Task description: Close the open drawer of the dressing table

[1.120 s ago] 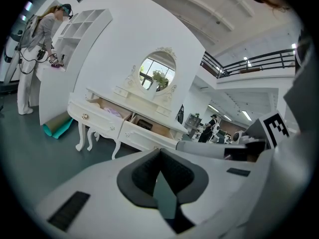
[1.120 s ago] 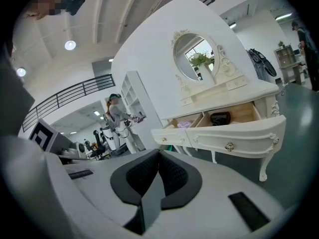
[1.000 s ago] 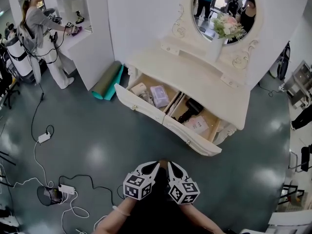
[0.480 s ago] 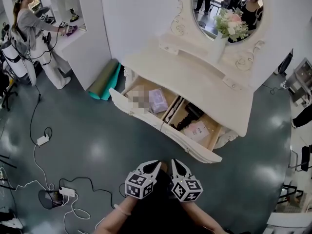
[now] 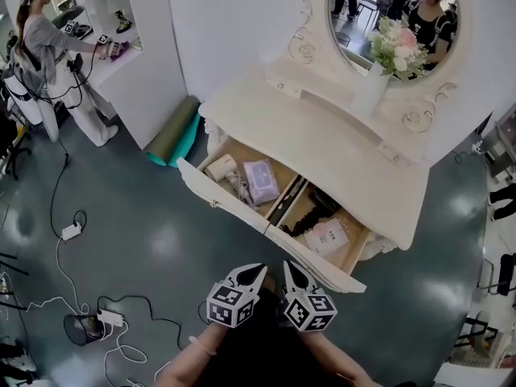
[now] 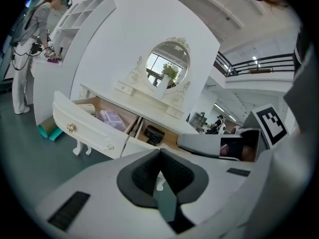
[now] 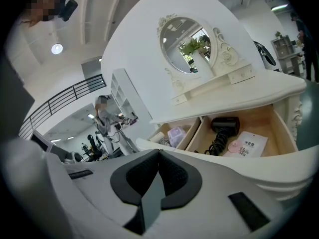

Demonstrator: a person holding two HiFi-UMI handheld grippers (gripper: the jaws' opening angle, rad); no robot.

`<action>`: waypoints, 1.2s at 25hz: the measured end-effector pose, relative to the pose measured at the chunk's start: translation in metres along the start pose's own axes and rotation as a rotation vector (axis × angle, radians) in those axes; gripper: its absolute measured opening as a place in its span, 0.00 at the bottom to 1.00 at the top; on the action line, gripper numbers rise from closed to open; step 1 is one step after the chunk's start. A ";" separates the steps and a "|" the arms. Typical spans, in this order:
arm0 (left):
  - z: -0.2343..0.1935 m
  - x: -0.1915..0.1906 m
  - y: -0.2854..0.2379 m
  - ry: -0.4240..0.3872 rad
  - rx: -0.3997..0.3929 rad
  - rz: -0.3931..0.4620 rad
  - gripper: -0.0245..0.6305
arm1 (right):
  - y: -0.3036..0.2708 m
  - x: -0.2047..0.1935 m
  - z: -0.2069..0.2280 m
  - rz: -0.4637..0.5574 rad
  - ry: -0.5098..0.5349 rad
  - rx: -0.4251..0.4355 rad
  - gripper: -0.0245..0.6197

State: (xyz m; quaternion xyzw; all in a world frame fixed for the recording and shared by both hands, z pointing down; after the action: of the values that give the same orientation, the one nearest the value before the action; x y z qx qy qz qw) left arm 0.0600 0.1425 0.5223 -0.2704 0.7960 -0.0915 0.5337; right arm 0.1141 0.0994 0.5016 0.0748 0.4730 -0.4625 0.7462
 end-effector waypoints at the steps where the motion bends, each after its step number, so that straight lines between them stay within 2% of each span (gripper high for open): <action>1: -0.002 0.004 -0.005 0.000 0.002 0.001 0.08 | -0.006 0.003 0.002 -0.005 0.001 0.003 0.06; 8: -0.013 0.029 -0.041 0.011 0.010 0.003 0.08 | -0.035 0.030 0.022 -0.016 0.001 0.012 0.06; 19: -0.013 0.037 -0.082 0.003 -0.011 0.003 0.08 | -0.049 0.051 0.053 0.011 -0.076 0.009 0.06; 26: -0.006 0.036 -0.085 -0.027 -0.066 -0.035 0.08 | -0.049 0.049 0.057 0.030 -0.130 -0.033 0.06; 30: -0.003 0.039 -0.086 -0.050 -0.125 -0.067 0.08 | -0.047 0.048 0.057 0.057 -0.149 -0.084 0.06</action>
State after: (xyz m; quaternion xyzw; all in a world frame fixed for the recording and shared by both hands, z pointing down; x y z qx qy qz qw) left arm 0.0746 0.0494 0.5297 -0.3320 0.7771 -0.0527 0.5321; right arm 0.1208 0.0123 0.5108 0.0223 0.4327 -0.4254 0.7945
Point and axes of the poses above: the fingertips, and each gripper's own axes: y backward along the fingers, z to its right, x out of its top, the point moved 1 cm from there along y, backward along the fingers, and after that the axes turned 3 degrees about -y, right-handed, at the moved point
